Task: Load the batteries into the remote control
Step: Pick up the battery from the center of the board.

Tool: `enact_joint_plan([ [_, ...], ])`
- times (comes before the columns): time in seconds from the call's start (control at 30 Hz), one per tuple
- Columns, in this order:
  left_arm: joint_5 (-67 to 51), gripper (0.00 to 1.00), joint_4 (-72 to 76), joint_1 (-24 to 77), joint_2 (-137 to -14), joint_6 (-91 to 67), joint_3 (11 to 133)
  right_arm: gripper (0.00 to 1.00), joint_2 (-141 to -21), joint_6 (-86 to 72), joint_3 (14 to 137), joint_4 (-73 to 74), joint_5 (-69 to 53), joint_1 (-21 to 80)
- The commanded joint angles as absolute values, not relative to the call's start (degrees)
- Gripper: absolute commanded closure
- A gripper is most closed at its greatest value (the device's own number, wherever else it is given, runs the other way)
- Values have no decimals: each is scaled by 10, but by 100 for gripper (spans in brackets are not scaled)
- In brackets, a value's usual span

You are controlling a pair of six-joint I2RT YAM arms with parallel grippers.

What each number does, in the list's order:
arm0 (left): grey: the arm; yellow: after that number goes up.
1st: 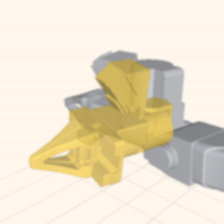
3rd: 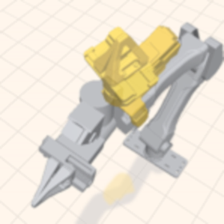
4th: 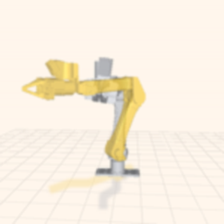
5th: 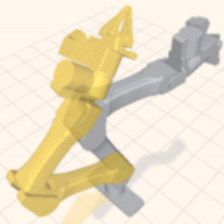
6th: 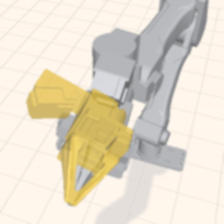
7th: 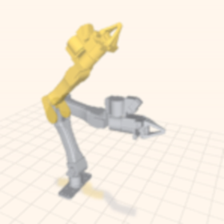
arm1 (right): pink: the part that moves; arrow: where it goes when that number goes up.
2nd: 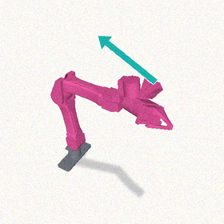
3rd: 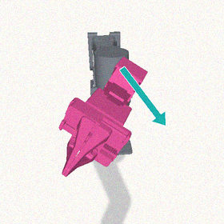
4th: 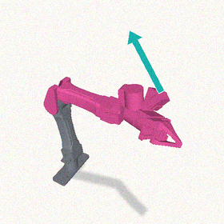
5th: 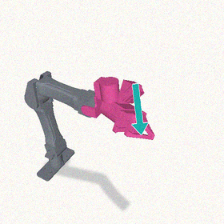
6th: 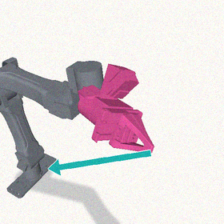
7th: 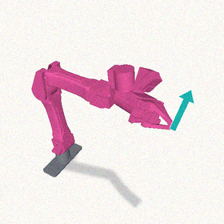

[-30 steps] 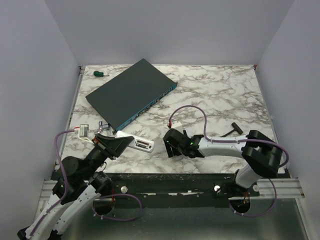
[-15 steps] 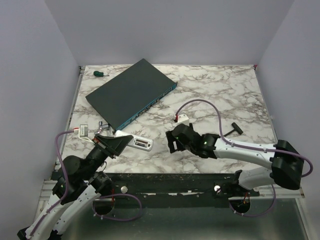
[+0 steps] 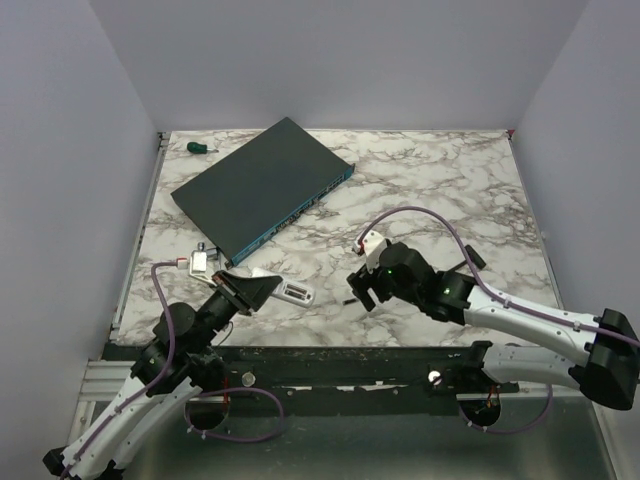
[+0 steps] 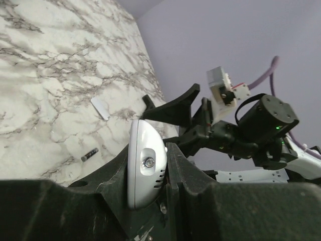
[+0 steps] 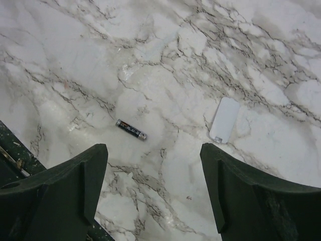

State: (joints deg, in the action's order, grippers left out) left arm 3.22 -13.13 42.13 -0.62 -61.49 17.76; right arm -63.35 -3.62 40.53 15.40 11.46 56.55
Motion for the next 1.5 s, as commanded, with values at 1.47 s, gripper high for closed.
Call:
enact_joint_plan([
  [1.47, -433, 100, 100, 420, 36, -388, 277, 18, -471, 42, 331, 124, -31, 563],
])
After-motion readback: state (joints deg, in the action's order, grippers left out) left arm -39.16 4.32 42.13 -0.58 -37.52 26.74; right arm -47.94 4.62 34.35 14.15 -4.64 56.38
